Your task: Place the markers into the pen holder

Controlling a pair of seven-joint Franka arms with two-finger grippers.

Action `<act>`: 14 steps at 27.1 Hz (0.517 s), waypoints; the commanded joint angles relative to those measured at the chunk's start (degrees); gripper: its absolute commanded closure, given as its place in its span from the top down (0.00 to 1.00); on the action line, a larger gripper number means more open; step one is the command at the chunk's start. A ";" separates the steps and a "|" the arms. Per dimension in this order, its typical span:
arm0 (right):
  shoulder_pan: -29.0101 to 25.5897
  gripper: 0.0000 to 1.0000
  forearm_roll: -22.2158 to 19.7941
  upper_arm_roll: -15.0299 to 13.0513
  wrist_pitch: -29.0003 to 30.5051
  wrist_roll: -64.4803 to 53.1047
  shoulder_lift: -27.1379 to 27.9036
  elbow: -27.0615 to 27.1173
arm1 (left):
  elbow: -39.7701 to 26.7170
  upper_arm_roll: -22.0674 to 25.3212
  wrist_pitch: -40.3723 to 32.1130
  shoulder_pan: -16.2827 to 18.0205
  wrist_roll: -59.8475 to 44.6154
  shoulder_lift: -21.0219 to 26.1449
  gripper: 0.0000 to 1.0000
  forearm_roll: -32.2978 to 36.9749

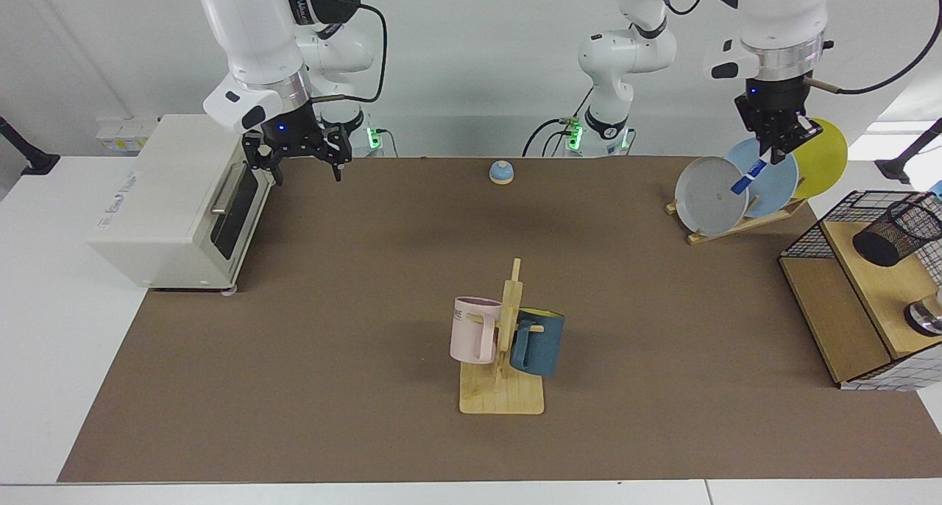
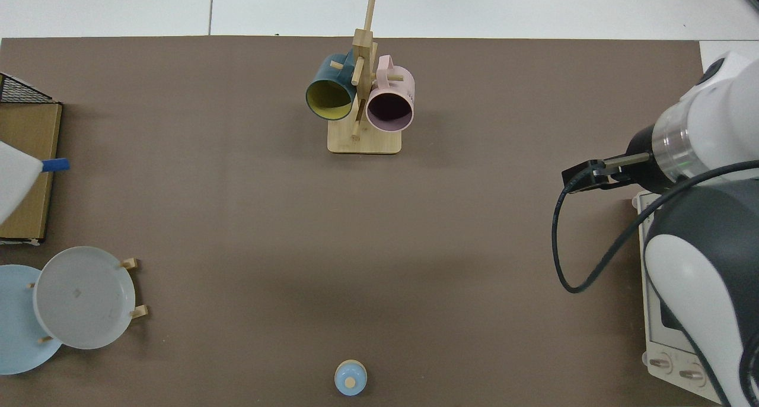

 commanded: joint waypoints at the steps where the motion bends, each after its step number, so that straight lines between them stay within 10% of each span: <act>1: -0.91 1.00 0.34 0.58 -0.82 -1.14 -0.82 -0.66 | 3.56 -0.91 1.34 5.34 12.17 1.97 0.00 2.71; 14: -0.91 1.00 0.42 0.58 -1.17 3.95 -0.91 -0.66 | 4.36 -0.73 13.65 12.03 33.80 3.64 0.00 9.92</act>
